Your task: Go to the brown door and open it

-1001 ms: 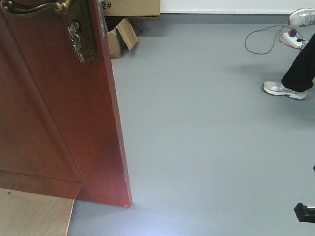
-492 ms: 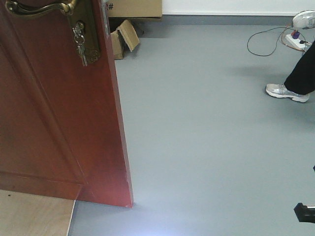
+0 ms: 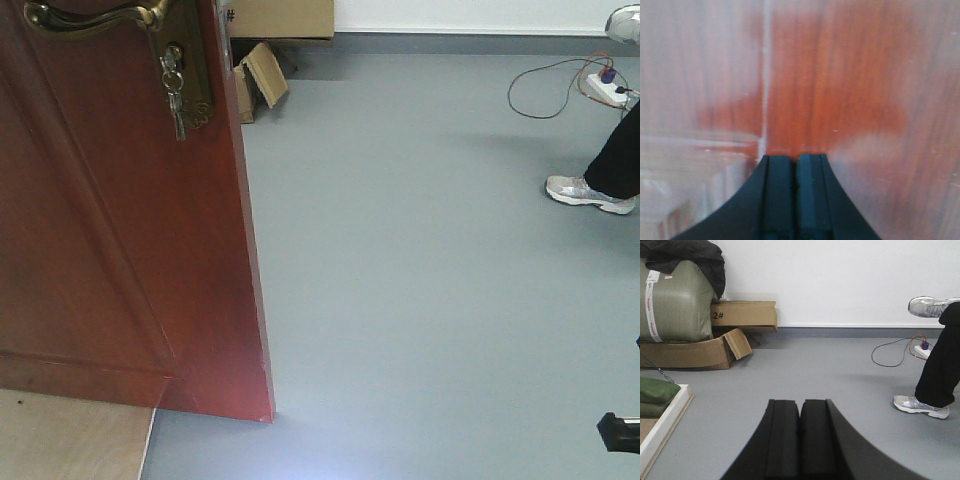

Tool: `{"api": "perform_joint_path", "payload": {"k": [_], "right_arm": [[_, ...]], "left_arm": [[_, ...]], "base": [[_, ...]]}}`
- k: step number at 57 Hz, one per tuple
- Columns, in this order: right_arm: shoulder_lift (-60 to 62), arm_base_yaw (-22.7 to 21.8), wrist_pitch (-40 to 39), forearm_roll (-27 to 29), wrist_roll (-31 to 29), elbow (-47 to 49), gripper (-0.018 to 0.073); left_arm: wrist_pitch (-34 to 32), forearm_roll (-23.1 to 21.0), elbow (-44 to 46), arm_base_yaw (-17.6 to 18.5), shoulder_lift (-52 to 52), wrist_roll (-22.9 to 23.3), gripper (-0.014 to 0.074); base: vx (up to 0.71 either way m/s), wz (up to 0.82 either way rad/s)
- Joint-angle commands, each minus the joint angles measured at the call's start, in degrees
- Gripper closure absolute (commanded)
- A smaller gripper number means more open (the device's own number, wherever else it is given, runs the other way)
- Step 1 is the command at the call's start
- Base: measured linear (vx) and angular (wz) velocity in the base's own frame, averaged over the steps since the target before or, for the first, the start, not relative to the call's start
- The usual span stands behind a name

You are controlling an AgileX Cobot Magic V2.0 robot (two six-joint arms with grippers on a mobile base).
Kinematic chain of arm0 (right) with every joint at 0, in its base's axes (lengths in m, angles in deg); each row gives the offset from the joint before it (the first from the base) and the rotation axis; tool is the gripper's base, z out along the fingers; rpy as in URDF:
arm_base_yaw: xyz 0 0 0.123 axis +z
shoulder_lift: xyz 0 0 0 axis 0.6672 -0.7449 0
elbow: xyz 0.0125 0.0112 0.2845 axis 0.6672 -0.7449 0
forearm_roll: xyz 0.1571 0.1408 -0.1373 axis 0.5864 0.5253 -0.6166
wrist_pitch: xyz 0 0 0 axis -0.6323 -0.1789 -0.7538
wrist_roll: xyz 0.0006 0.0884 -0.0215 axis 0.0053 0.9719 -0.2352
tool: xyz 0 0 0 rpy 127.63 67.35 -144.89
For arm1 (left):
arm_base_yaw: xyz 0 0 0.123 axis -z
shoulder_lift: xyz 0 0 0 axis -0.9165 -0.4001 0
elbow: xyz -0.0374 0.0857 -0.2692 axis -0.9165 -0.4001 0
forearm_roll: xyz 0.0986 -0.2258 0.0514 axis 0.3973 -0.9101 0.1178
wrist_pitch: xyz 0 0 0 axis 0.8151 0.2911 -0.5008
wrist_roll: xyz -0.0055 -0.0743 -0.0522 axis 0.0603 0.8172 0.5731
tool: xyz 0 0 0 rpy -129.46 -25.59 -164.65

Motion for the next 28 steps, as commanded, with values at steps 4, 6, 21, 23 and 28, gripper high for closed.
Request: {"api": "perform_joint_path", "payload": {"k": [4, 6, 21, 23, 28], "right_arm": [[0.6, 0.1, -4.7, -0.2, -0.3, -0.3, 0.0559], [0.6, 0.1, -4.7, -0.2, -0.3, -0.3, 0.0559], [0.6, 0.1, -4.7, -0.2, -0.3, -0.3, 0.0559], [0.6, 0.1, -4.7, -0.2, -0.3, -0.3, 0.0559], [0.6, 0.1, -4.7, -0.2, -0.3, -0.3, 0.0559]], "left_arm": [[-4.5, 0.0, 1.8, 0.4, 1.8, 0.5, 0.0603], [-4.5, 0.0, 1.8, 0.4, 1.8, 0.5, 0.0603], [-4.5, 0.0, 1.8, 0.4, 1.8, 0.5, 0.0603], [-4.5, 0.0, 1.8, 0.4, 1.8, 0.5, 0.0603], [-4.5, 0.0, 1.8, 0.4, 1.8, 0.5, 0.0603]], "base": [[0.04, 0.02], [0.04, 0.02], [0.05, 0.01], [0.06, 0.02], [0.05, 0.03]]}}
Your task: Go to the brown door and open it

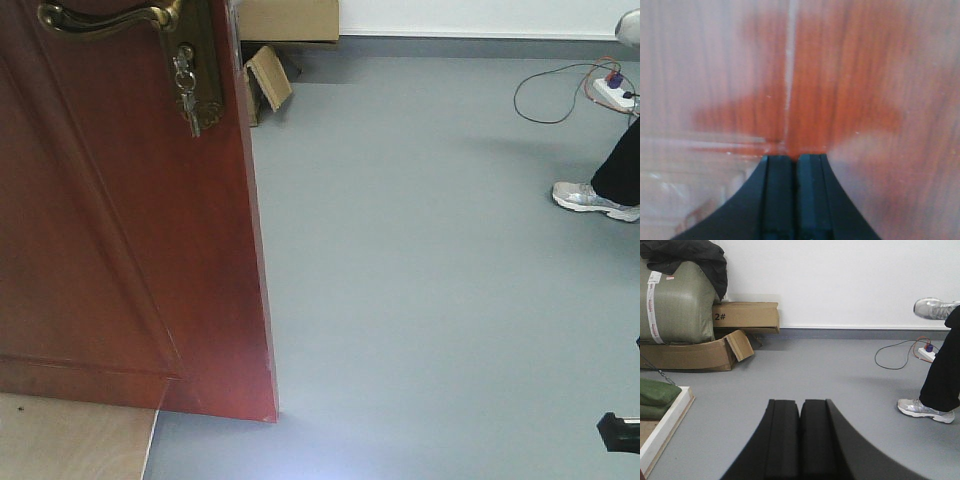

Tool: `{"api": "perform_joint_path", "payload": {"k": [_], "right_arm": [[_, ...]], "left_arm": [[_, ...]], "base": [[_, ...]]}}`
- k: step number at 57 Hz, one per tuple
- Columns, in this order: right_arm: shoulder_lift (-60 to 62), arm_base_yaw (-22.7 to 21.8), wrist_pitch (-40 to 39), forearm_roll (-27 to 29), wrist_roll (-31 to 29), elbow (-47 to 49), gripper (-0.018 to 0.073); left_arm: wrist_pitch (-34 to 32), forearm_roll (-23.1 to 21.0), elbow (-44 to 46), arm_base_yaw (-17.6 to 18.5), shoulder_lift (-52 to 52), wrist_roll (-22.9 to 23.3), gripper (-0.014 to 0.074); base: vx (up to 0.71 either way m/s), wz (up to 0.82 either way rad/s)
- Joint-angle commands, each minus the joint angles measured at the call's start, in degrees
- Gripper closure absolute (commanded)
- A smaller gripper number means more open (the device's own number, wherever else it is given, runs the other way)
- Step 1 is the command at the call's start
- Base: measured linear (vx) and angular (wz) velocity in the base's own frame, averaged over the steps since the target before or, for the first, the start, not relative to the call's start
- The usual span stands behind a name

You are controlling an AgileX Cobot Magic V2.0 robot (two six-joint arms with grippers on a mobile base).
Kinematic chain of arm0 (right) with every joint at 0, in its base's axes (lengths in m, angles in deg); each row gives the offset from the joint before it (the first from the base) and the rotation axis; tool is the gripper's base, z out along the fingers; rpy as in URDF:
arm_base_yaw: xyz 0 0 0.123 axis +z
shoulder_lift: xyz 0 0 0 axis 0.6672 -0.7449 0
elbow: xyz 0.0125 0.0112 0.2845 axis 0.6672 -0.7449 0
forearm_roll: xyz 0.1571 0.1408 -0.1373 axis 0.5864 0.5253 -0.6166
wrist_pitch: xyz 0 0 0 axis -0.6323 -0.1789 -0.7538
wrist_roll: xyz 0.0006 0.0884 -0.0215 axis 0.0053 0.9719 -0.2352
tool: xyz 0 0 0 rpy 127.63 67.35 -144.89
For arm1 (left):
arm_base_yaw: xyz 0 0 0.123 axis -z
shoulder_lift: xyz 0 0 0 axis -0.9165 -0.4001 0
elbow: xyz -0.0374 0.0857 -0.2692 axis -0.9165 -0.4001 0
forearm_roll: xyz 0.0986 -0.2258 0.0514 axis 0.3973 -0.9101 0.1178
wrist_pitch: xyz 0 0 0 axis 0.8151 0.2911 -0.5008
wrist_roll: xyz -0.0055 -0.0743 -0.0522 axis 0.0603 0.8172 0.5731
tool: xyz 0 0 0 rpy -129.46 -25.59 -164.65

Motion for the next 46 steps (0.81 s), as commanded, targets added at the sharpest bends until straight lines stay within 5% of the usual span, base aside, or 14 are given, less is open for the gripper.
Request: {"api": "perform_joint_path", "payload": {"k": [1, 46], "right_arm": [[0.6, 0.1, -4.7, -0.2, -0.3, -0.3, 0.0559], [0.6, 0.1, -4.7, -0.2, -0.3, -0.3, 0.0559]], "left_arm": [[-4.5, 0.0, 1.8, 0.4, 1.8, 0.5, 0.0603], [-4.5, 0.0, 1.8, 0.4, 1.8, 0.5, 0.0603]], "base": [[0.05, 0.03], [0.01, 0.01]]}}
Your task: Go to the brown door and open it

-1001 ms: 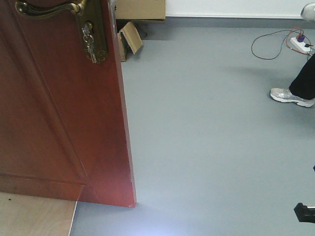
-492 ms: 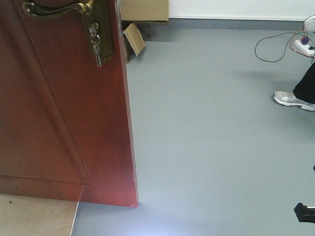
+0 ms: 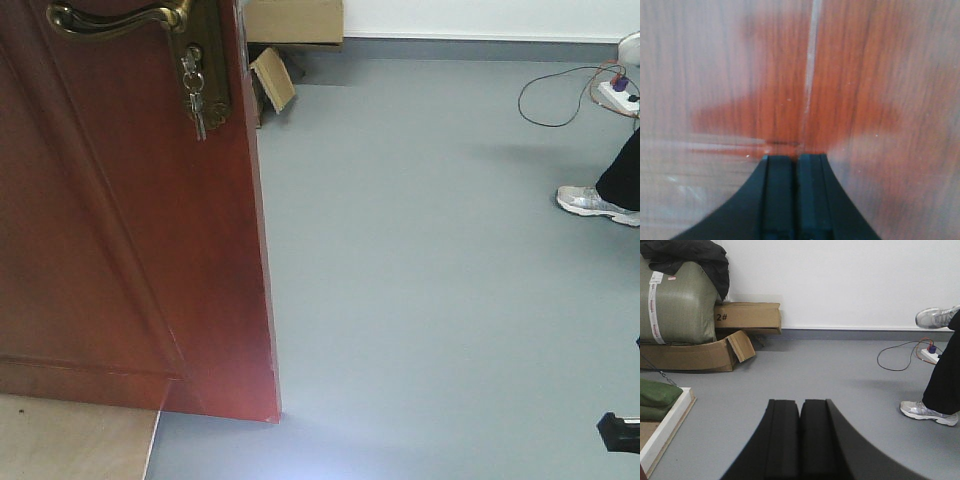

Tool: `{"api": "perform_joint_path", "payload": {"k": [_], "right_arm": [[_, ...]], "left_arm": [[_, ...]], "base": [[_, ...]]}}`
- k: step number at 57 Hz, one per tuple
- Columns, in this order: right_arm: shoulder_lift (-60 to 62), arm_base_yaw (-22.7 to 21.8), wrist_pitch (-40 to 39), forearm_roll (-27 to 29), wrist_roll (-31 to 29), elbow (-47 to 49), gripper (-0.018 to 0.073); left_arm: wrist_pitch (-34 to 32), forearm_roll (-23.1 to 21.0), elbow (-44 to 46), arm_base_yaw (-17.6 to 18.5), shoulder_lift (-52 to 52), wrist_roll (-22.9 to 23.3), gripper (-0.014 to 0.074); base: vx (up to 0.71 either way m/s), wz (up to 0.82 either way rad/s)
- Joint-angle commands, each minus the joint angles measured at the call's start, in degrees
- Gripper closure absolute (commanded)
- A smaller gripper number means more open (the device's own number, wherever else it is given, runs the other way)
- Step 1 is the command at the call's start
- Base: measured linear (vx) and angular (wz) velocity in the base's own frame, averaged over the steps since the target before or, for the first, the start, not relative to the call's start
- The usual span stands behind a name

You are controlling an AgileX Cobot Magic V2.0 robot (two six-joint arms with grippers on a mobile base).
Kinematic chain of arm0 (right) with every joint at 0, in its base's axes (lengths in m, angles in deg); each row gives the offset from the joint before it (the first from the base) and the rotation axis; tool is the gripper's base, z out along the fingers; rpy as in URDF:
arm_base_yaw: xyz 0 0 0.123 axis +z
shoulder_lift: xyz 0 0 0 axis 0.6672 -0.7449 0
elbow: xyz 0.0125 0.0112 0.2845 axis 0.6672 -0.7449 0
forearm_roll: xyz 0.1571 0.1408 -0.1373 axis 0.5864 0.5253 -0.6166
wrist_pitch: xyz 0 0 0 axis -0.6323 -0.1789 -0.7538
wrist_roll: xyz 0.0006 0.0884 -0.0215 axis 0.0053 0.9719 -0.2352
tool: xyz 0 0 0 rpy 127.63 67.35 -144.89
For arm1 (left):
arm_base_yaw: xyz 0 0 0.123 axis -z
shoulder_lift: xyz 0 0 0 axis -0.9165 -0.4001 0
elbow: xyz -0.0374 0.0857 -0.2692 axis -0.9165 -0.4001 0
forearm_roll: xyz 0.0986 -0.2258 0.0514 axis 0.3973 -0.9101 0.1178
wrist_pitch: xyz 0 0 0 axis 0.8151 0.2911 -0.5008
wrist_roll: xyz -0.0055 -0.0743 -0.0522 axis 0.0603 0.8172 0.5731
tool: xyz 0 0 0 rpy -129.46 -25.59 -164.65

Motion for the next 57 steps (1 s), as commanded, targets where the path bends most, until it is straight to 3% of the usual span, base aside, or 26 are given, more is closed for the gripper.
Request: {"api": "perform_joint_path", "payload": {"k": [1, 13, 23, 39, 45, 57], "right_arm": [[0.6, 0.1, -4.7, -0.2, -0.3, -0.3, 0.0559], [0.6, 0.1, -4.7, -0.2, -0.3, -0.3, 0.0559], [0.6, 0.1, -4.7, -0.2, -0.3, -0.3, 0.0559], [0.6, 0.1, -4.7, -0.2, -0.3, -0.3, 0.0559], [0.6, 0.1, -4.7, -0.2, -0.3, -0.3, 0.0559], [0.6, 0.1, -4.7, -0.2, -0.3, -0.3, 0.0559]], "left_arm": [[-4.5, 0.0, 1.8, 0.4, 1.8, 0.5, 0.0603], [-4.8, 0.0, 1.5, 0.3, 1.6, 0.5, 0.0603], [-9.9, 0.4, -3.6, 1.4, 4.1, -0.3, 0.0603], [-3.5, 8.2, -21.6, 2.1, 21.1, -0.1, 0.0603], [-3.6, 10.1, -30.9, 0.4, 29.6, -0.1, 0.0603], [-9.4, 10.4, -52.3, -7.7, 49.0, 0.1, 0.0603]], "base": [[0.0, 0.0], [0.0, 0.0], [0.0, 0.0], [0.0, 0.0], [0.0, 0.0], [0.0, 0.0]]}}
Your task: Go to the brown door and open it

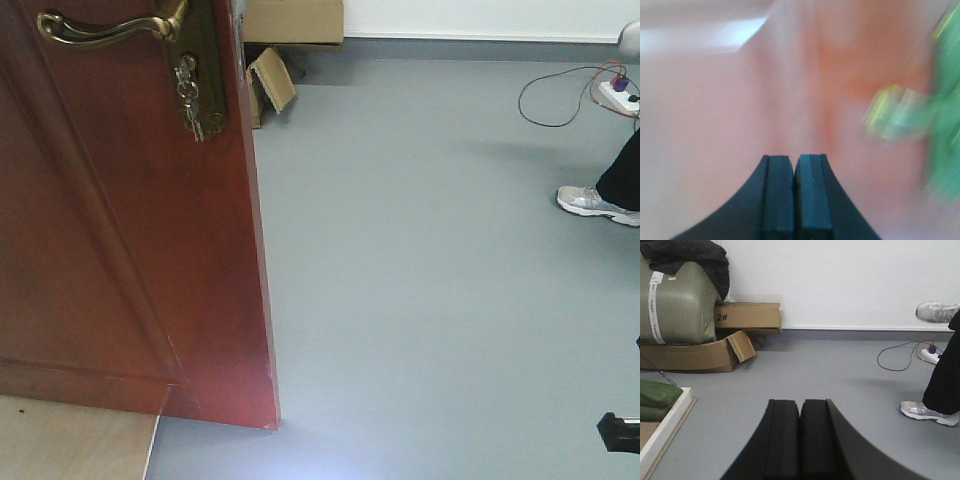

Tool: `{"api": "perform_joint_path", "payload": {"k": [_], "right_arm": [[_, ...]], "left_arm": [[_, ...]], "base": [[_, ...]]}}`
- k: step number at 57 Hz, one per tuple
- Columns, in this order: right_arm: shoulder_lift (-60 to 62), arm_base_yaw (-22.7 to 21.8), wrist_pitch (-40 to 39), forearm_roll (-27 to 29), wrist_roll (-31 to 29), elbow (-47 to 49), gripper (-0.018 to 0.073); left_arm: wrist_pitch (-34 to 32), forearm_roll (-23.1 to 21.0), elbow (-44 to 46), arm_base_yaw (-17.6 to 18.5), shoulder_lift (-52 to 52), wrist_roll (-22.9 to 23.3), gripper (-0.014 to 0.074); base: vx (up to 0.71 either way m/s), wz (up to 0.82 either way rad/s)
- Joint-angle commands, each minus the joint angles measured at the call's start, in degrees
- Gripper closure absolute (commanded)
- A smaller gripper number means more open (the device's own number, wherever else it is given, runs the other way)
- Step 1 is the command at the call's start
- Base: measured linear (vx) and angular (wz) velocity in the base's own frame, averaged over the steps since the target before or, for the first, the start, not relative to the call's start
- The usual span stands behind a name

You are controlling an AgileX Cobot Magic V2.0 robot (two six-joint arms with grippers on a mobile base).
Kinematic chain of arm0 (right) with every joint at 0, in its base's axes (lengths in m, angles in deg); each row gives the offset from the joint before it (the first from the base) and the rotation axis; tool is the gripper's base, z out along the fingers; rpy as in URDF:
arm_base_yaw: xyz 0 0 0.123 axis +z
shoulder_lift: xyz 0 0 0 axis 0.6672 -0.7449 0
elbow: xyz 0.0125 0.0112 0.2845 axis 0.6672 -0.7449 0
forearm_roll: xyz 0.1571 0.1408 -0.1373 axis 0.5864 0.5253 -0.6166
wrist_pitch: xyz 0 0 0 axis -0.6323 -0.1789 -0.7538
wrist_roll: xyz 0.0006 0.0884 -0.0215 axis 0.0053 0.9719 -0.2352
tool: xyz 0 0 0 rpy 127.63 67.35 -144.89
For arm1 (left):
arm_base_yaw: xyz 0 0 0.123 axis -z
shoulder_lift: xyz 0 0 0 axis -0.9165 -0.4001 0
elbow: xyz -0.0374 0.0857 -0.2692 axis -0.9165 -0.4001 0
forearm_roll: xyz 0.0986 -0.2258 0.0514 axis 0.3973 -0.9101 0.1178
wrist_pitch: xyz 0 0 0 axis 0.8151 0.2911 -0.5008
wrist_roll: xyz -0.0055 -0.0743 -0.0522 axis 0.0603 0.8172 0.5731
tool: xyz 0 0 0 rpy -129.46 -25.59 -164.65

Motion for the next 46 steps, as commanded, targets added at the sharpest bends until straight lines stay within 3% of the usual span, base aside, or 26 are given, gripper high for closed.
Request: {"api": "perform_joint_path", "payload": {"k": [1, 7, 17, 20, 23, 27, 46], "right_arm": [[0.6, 0.1, -4.7, -0.2, -0.3, -0.3, 0.0559], [0.6, 0.1, -4.7, -0.2, -0.3, -0.3, 0.0559], [0.6, 0.1, -4.7, -0.2, -0.3, -0.3, 0.0559], [0.6, 0.1, -4.7, -0.2, -0.3, -0.3, 0.0559], [0.6, 0.1, -4.7, -0.2, -0.3, -0.3, 0.0559], [0.6, 0.0, -4.7, -0.2, -0.3, -0.3, 0.0559], [0.6, 0.1, -4.7, -0.2, -0.3, -0.3, 0.0559]], "left_arm": [[-7.5, 0.1, -7.3, -3.1, 8.2, 0.3, 0.0603], [-8.2, 0.2, -15.1, -5.2, 16.9, 1.4, 0.0603], [-7.1, 1.3, -24.8, -5.3, 26.7, 8.5, 0.0603], [-6.8, 4.4, -26.8, -5.3, 28.9, 9.0, 0.0603], [-0.8, 9.5, -26.5, -4.8, 31.9, 9.0, 0.0603], [2.4, 13.8, -26.5, -3.8, 35.0, 9.0, 0.0603], [2.8, 12.1, -26.5, -0.6, 34.5, 9.5, 0.0603]], "base": [[0.0, 0.0], [0.0, 0.0], [0.0, 0.0], [0.0, 0.0], [0.0, 0.0], [0.0, 0.0], [0.0, 0.0]]}}
